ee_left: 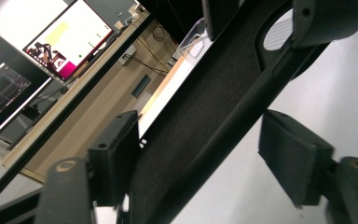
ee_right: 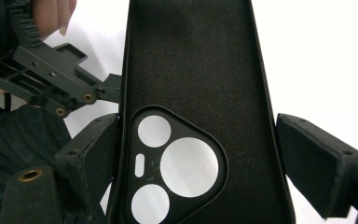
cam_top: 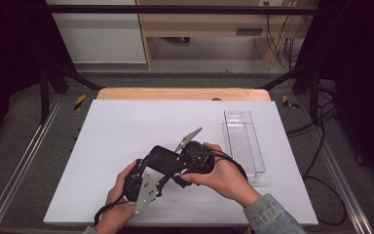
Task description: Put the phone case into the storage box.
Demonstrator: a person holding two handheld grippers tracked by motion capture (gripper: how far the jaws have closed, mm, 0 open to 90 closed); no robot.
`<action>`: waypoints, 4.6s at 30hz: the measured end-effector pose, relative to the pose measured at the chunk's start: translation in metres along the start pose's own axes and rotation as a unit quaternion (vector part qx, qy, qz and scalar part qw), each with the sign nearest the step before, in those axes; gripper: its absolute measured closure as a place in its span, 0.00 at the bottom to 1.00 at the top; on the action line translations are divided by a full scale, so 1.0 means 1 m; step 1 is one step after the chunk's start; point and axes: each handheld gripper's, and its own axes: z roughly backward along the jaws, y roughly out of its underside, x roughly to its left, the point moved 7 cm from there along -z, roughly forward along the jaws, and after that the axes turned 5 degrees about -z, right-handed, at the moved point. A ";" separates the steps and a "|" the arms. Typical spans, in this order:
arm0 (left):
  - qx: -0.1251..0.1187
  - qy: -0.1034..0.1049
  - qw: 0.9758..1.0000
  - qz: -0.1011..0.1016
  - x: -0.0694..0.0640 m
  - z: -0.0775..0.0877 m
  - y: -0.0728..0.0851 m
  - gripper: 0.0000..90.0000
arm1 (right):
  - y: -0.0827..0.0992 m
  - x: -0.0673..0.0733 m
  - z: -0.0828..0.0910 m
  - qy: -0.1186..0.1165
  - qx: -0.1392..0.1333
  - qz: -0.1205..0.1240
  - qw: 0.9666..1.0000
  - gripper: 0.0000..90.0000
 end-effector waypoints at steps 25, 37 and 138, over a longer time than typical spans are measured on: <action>0.033 0.005 0.997 -0.064 -0.006 0.003 0.003 0.82 | -0.001 0.008 -0.006 -0.027 -0.005 -0.005 1.000 0.16; 0.049 0.016 0.996 -0.076 -0.010 0.003 0.004 0.94 | -0.003 0.006 -0.003 -0.033 -0.049 -0.027 0.998 0.13; -0.073 0.025 0.922 0.378 0.035 0.016 0.043 0.94 | 0.018 -0.033 -0.015 0.130 -0.332 -0.112 0.928 0.07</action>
